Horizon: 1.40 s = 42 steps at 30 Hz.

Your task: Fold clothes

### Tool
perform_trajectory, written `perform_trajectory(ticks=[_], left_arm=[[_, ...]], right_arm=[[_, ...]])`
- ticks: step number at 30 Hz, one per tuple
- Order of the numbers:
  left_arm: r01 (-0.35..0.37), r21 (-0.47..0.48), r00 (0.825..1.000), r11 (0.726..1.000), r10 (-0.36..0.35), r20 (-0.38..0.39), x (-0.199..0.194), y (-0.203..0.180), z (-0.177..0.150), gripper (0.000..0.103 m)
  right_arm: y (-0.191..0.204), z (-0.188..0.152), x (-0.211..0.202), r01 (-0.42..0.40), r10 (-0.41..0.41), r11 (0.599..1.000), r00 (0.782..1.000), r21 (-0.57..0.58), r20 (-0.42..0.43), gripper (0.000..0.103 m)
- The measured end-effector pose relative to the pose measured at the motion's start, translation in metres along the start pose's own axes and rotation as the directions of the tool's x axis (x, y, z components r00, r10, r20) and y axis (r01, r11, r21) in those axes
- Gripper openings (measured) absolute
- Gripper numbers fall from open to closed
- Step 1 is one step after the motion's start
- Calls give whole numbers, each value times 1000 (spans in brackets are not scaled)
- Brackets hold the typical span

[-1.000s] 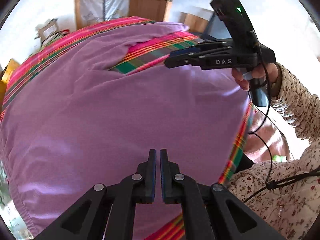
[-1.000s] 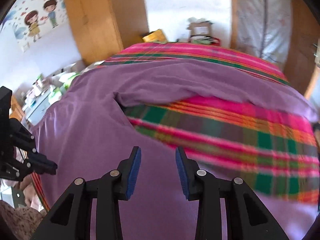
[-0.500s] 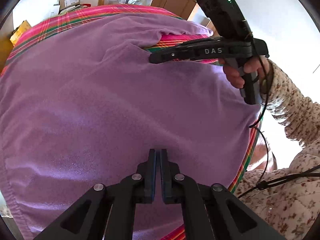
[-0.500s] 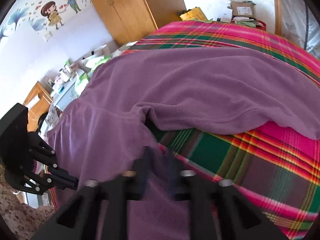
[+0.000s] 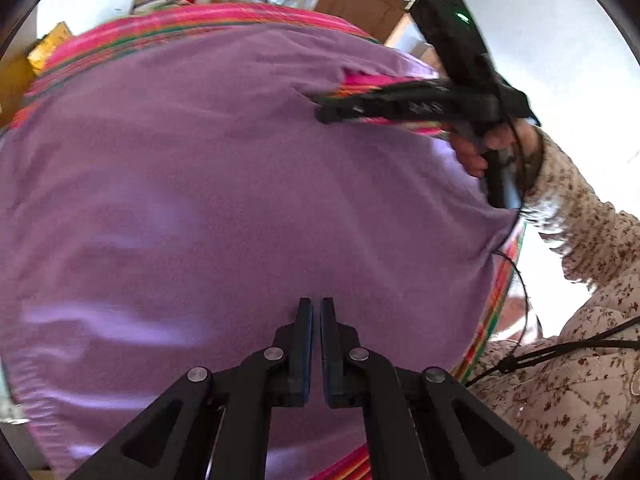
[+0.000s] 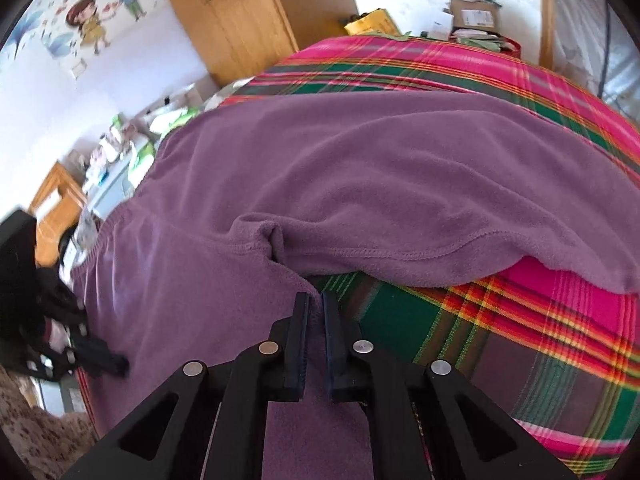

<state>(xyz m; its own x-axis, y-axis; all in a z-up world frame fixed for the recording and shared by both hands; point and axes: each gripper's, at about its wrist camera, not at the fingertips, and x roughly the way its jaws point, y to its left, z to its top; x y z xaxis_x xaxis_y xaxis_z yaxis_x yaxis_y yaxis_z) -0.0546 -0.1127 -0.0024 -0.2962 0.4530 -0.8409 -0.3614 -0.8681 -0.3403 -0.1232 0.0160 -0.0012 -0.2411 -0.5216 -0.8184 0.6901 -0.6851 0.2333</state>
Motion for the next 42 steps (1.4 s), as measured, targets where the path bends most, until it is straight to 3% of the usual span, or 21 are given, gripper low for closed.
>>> perform_trajectory(ticks=[4, 7, 9, 16, 21, 23, 24, 25, 28, 33, 38, 42], left_arm=[[-69, -94, 990, 993, 80, 120, -44, 30, 10, 5], [-176, -163, 966, 971, 202, 159, -67, 58, 24, 17], [-254, -176, 947, 951, 282, 155, -73, 76, 36, 24], [-371, -177, 917, 912, 389, 87, -63, 111, 76, 24], [-397, -134, 913, 908, 406, 47, -49, 126, 98, 24], [-411, -112, 909, 905, 416, 28, -42, 130, 104, 24], [-422, -99, 905, 901, 425, 20, -38, 132, 107, 24], [-433, -88, 900, 897, 436, 12, -36, 133, 110, 24], [-469, -62, 883, 881, 469, -13, -32, 142, 120, 24], [-507, -20, 862, 862, 505, -50, -26, 157, 127, 24], [-502, 35, 862, 864, 503, -68, -27, 163, 122, 25], [-498, 53, 863, 866, 500, -71, -30, 167, 120, 32]], right_arm=[[4, 7, -16, 2, -1, 999, 1000, -49, 25, 12], [4, 18, -26, 23, -19, 994, 999, -104, 46, 22], [3, 28, -28, 61, -54, 990, 997, -130, 57, 23], [2, 76, -17, 142, -122, 961, 988, -238, 96, 25], [11, 116, 16, 182, -163, 920, 983, -347, 85, 26], [13, 131, 28, 178, -160, 909, 984, -377, 80, 34], [13, 139, 35, 165, -150, 907, 986, -388, 69, 43], [13, 145, 42, 141, -132, 908, 990, -394, 50, 46], [11, 160, 57, 151, -144, 906, 988, -396, 47, 47], [11, 180, 78, 55, -72, 900, 997, -431, -22, 56], [6, 190, 98, 64, -105, 880, 992, -471, -62, 56], [1, 191, 109, 40, -95, 885, 991, -465, -95, 56]])
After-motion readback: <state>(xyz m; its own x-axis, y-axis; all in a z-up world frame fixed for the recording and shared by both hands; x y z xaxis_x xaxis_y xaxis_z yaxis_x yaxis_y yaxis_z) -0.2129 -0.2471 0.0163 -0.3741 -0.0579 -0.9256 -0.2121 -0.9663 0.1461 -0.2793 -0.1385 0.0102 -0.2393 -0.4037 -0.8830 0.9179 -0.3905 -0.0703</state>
